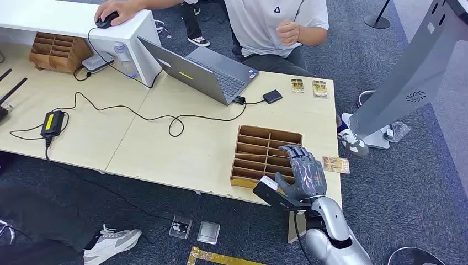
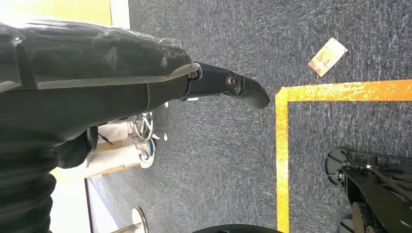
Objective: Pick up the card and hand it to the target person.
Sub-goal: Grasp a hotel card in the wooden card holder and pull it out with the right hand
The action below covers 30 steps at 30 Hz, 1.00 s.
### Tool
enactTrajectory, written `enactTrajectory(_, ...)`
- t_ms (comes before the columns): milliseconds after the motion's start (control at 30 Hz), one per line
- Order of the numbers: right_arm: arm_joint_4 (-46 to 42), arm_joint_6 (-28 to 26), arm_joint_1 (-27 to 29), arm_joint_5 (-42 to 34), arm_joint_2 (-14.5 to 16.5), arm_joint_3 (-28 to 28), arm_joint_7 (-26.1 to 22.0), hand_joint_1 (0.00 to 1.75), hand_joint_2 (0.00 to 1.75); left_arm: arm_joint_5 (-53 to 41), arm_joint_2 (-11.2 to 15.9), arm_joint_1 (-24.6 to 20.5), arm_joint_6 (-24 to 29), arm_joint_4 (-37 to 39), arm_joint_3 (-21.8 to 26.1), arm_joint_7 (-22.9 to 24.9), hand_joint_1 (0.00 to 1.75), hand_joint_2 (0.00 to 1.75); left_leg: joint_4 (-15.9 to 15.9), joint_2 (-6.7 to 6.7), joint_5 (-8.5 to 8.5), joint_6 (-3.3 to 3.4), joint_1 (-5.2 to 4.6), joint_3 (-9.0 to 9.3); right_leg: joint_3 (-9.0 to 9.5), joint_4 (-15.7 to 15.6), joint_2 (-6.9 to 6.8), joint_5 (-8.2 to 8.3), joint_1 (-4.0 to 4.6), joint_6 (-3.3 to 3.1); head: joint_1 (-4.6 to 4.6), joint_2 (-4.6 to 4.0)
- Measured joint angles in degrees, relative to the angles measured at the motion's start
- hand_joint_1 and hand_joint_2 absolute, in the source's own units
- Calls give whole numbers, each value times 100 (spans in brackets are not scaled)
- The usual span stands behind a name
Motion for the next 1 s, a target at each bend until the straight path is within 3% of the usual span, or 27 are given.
enactTrajectory(767, 433, -86, -274, 0, 179, -21, -55, 69, 175, 78, -31, 89, 195, 26, 150, -227, 0, 175, 0, -1, 0, 0, -2, 0, -1, 1, 0, 0, -1, 0, 2, 0)
enactTrajectory(1000, 834, -171, -593, -138, 286, -72, -223, 65, 175, 45, -26, 37, -44, 26, 231, 73, 0, 175, 0, 1, 1, 1, -1, 0, 0, 2, 0, 1, -1, 1, 2, 0)
